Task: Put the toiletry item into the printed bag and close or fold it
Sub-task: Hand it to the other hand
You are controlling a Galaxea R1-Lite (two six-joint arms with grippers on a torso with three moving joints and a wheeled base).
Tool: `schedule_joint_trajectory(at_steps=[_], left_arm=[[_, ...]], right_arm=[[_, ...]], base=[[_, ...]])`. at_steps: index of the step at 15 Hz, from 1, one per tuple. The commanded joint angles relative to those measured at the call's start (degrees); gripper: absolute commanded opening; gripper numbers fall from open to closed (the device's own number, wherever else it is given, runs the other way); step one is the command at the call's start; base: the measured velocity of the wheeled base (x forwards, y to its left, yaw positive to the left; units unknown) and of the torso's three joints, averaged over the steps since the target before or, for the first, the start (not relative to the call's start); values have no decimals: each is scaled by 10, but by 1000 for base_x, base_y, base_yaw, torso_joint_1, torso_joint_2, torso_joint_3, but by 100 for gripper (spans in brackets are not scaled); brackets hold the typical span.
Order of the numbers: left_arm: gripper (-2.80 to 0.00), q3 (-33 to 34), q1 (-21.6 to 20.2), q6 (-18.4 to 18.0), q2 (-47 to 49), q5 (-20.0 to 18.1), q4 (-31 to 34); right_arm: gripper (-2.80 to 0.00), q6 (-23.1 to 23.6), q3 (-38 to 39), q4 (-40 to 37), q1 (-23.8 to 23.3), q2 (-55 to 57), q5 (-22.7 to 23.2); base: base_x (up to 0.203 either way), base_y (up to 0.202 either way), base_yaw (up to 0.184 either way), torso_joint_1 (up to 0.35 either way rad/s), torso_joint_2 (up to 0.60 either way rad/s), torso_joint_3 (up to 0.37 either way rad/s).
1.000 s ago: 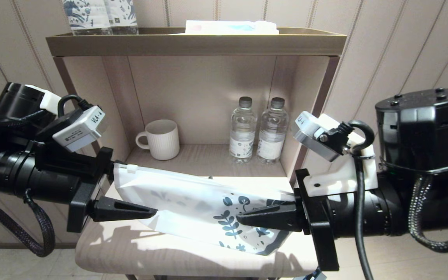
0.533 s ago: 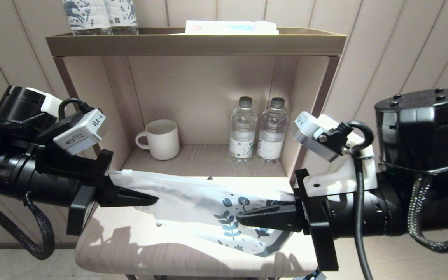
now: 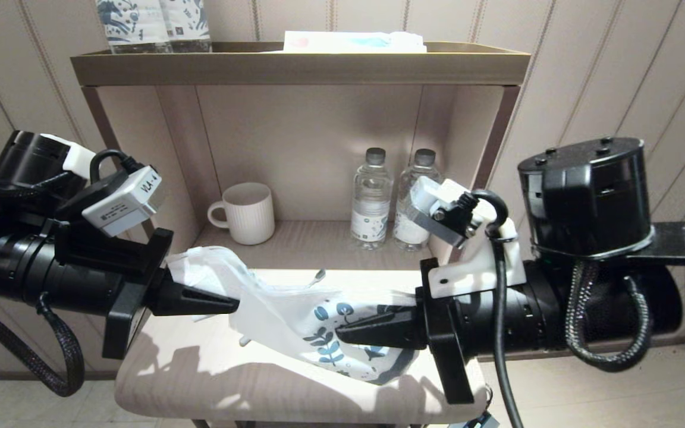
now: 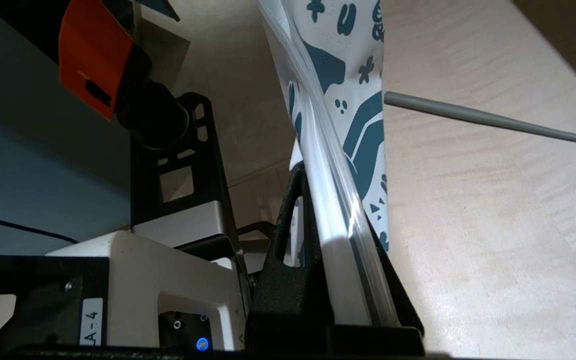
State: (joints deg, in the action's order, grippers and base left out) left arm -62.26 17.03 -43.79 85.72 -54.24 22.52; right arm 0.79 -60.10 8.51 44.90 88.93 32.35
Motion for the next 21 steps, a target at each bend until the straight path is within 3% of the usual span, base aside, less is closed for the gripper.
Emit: schedule_joint_trajectory(at_steps=[1,5,8,12,17,21], left_arm=[[-280,0,7,-2,1,-3,2],[-280,2,27,-2,7,12,2],[-280,4,28,-2,7,16,2],[-280,1,1,-1,10,15,2],[-280,19,-5,2,-5,43,9],[-280,22,-3,1,-6,45,9]], right_arm=[[-280,0,-19,-2,3,27,2],[-280,1,-67,-27,15,69,0],[-280,8,-59,-28,16,67,-3],[-280,20,-29,-46,3,3,-9],[-280,50,-15,-63,4,-17,-82],[-280,53,-28,-61,6,5,-86]], base=[[0,0,0,0,0,0],[0,0,0,0,0,0],[0,0,0,0,0,0],[0,0,0,0,0,0],[0,0,0,0,0,0],[0,0,0,0,0,0]])
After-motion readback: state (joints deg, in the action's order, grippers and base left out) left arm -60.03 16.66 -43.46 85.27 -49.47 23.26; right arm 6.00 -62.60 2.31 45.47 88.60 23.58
